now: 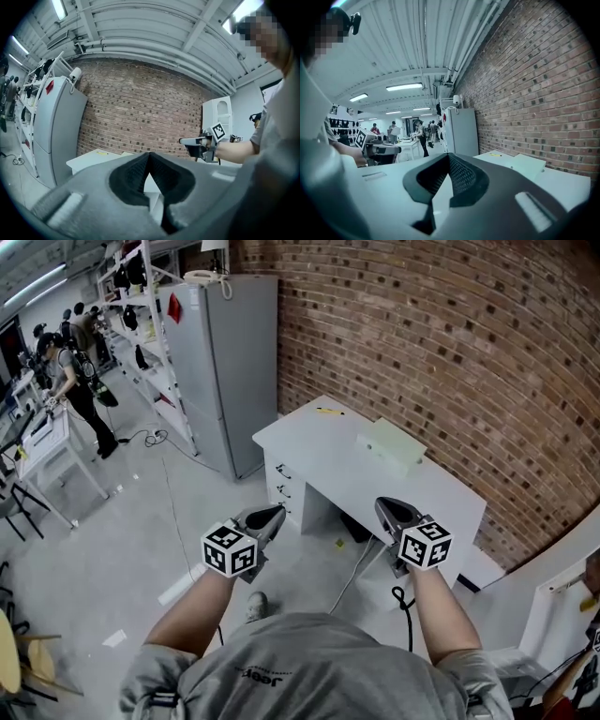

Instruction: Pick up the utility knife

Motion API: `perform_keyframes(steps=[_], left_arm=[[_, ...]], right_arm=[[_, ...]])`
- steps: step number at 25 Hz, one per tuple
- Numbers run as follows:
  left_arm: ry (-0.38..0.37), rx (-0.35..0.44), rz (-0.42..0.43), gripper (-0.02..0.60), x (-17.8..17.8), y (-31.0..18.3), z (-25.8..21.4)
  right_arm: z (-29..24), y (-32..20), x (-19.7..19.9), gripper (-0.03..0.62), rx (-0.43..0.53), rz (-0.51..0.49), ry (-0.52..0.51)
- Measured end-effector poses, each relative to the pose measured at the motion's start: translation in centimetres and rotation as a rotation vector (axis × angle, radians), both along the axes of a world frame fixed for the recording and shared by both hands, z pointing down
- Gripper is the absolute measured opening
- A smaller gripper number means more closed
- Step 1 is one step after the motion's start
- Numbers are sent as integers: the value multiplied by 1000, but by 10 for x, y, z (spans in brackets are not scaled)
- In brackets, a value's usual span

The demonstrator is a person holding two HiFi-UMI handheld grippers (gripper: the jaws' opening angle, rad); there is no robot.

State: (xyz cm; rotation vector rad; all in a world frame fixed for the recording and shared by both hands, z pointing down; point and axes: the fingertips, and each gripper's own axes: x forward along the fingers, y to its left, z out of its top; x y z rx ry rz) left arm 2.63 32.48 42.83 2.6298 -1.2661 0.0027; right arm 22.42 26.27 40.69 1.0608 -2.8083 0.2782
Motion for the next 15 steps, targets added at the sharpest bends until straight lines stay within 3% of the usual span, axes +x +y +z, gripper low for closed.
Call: perform_keyframes(steps=[5, 11, 15], left_arm=[[20, -17, 28, -2, -36, -59, 21], [44, -18, 103, -1, -102, -167, 28], [19, -9, 151, 0, -146, -237, 21]], right_arm=[[19, -52, -35, 9, -13, 23, 9], [16, -142, -102, 9, 3, 79, -4], [5, -206, -147, 9, 19, 108, -13]])
